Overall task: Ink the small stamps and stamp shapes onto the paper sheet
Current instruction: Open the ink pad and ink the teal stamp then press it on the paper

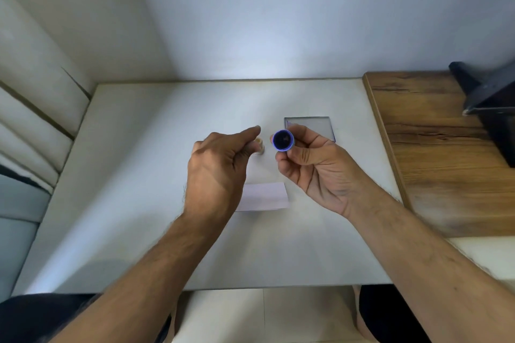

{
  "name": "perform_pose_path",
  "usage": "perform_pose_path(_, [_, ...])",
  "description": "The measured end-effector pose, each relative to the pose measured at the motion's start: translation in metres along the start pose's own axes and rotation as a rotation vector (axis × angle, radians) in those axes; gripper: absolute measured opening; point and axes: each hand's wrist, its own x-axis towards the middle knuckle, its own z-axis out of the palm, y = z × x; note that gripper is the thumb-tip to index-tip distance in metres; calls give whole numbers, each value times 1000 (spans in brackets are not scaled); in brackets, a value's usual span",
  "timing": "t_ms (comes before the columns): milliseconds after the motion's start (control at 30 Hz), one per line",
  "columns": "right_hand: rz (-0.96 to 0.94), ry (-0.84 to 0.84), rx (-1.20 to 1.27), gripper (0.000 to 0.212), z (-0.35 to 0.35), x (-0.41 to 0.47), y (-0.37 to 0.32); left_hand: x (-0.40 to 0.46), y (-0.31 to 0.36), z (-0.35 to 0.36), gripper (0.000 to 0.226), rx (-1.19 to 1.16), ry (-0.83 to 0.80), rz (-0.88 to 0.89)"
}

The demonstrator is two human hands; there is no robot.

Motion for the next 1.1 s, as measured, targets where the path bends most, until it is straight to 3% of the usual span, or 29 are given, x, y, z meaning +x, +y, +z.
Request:
perform_pose_path(100, [-38, 50, -55, 27, -3, -3, -4, -1, 1, 4, 20, 1, -4, 18])
perform_pose_path(167, [-100, 203, -221, 25, -8, -2, -8, -3, 1, 7, 21, 7, -48, 1])
perform_pose_path(300, [-322, 640, -1192, 15, -30, -2, -15, -9, 2, 14, 25, -35, -173, -106])
perform_pose_path(400, [-428, 669, -1597, 27, -35, -10, -20, -15, -1, 18, 28, 4, -227, -114])
perform_pose_path(600, [-443, 599, -1756, 27, -35, -7, -16, -15, -2, 19, 29, 56, -261, -88])
perform_pose_path(767, [-326, 574, -1793, 15, -38, 0, -12, -16, -7, 20, 27, 51, -249, -94])
perform_pose_path(1100, [-4, 596, -1675, 27, -36, 19, -25, -17, -6, 17, 29, 32, -279, -144])
